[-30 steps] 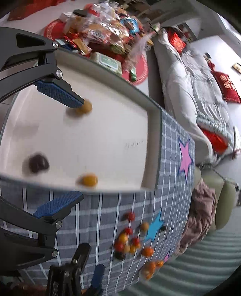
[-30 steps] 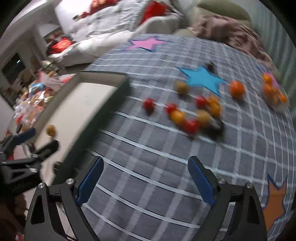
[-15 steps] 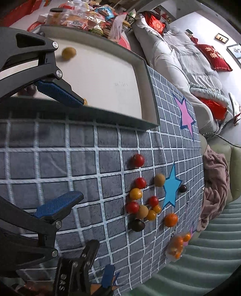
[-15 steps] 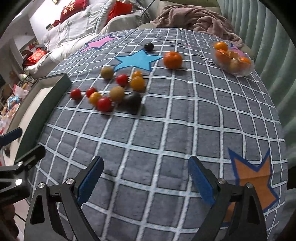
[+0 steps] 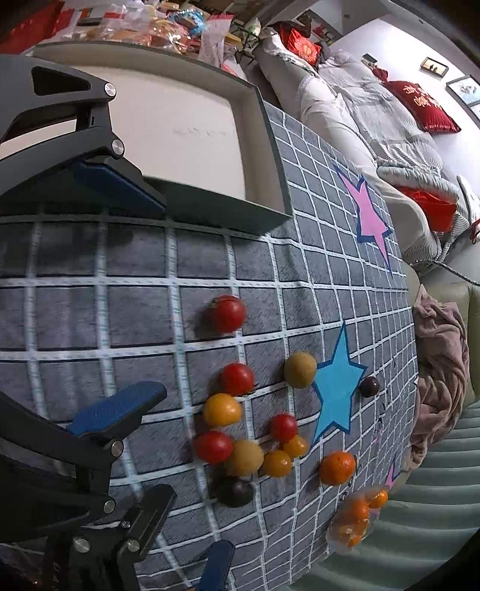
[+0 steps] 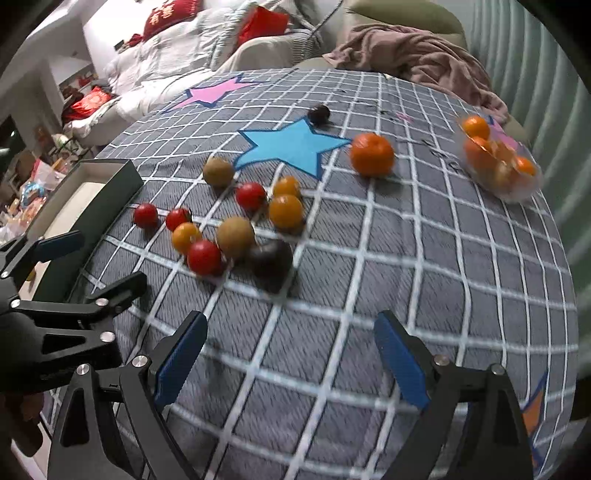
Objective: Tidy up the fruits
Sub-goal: 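Move both open tools back toward the remaining fruits, then grasp a red cherry tomato with the left gripper while the right grasps a dark plum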
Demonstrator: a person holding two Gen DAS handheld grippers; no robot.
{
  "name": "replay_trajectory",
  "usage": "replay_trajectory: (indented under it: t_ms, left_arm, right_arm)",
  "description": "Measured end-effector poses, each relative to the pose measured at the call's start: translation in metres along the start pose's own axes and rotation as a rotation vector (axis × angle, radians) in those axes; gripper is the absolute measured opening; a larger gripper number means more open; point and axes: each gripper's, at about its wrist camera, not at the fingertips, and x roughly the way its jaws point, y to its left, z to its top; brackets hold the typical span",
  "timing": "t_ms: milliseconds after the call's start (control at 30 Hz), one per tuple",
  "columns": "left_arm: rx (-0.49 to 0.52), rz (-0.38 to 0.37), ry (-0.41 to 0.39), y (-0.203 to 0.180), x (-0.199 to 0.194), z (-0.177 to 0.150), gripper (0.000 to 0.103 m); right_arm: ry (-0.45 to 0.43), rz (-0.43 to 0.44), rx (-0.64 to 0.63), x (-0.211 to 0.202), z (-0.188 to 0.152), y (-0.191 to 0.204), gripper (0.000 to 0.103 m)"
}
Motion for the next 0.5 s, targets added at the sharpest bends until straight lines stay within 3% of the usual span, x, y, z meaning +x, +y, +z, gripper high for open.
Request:
replay_trajectory:
  t_ms: [100, 233, 300, 367, 400, 433, 500]
  left_arm:
    - [-0.002, -0.013, -0.001, 0.0, 0.006, 0.009, 0.092]
    - [-0.014, -0.028, -0.01, 0.001, 0.013, 0.017, 0.092]
    - [-0.019, -0.053, -0.014, 0.0, 0.014, 0.019, 0.083]
    - [-0.021, -0.083, -0.013, -0.002, 0.013, 0.021, 0.068]
    - [-0.016, -0.092, -0.015, -0.004, 0.013, 0.022, 0.064]
    - [-0.009, -0.109, -0.017, -0.006, 0.012, 0.023, 0.052]
    - [0.005, -0.131, -0.017, -0.011, 0.011, 0.024, 0.036]
  right_arm:
    - [-0.008, 0.002, -0.016, 0.005, 0.007, 0.0, 0.091]
    - [-0.021, 0.002, -0.041, 0.01, 0.016, 0.001, 0.078]
    - [-0.026, 0.007, -0.052, 0.011, 0.019, 0.003, 0.07]
    - [-0.032, 0.026, -0.055, 0.011, 0.021, 0.004, 0.057]
    - [-0.034, 0.036, -0.055, 0.01, 0.022, 0.004, 0.044]
    - [-0.036, 0.047, -0.051, 0.01, 0.022, 0.004, 0.032]
    - [-0.037, 0.071, -0.03, 0.008, 0.02, 0.003, 0.029]
